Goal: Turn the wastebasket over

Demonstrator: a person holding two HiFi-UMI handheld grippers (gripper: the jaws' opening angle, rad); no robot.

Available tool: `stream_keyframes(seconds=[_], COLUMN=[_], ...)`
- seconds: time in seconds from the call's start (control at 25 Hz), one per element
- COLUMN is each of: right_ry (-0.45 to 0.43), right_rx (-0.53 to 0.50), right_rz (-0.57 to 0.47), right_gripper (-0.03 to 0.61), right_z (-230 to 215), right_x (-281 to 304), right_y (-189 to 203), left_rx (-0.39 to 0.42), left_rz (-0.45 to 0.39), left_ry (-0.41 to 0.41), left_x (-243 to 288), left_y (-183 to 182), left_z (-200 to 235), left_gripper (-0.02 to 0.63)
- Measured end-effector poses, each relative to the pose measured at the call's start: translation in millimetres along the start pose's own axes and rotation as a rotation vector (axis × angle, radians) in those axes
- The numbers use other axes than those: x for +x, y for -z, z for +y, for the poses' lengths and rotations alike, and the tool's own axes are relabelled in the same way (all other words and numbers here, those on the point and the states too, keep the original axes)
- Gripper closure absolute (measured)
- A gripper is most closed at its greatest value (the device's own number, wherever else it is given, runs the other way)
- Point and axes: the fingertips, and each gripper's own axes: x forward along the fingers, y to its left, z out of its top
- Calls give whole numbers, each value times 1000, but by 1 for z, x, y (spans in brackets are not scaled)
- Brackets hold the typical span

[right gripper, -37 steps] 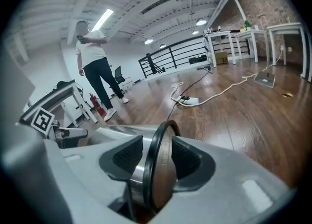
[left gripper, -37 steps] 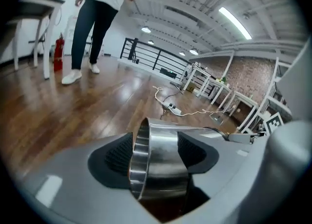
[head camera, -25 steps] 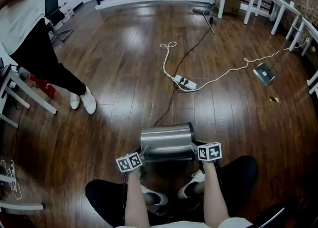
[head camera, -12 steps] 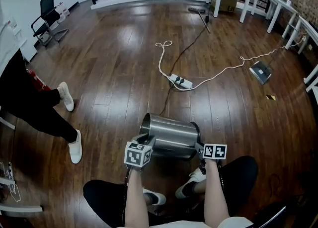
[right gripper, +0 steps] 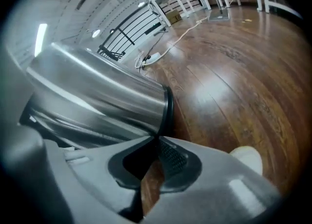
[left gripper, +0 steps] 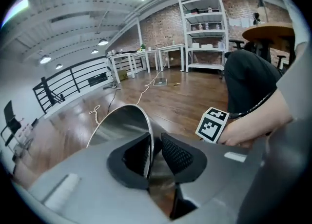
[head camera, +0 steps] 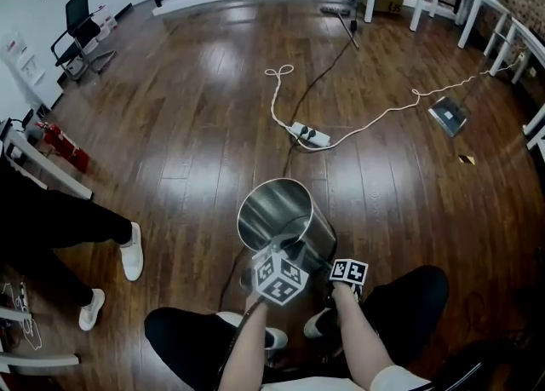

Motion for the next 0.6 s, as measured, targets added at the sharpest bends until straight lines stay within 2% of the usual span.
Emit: stream_keyframes(seconds=[0.12, 0.16, 0.24, 0.4, 0.52, 0.6], right_ry=[-112, -137, -156, -195, -214, -235], right_rx=[185, 214, 195, 159, 112, 68], right_rz=[22, 9, -30, -121, -204, -244], right_gripper=[580, 582, 581, 581, 580, 581], right_z=[-5, -4, 1, 9, 18, 30], right_x=[6, 4, -2, -24, -48, -65], right_y=[27, 29, 25, 0, -21, -30], left_rx=[159, 204, 269, 323, 421, 417], left_rz=[54, 70, 95, 154, 149, 124], left_ry=[53, 64, 74, 96, 13, -21], left_x=[13, 17, 23, 34, 42, 42], left_y=[2, 5, 12, 39, 51, 49], left_z=[-40, -53, -71, -103, -112, -110], left_gripper=[523, 526, 528, 537, 523, 518])
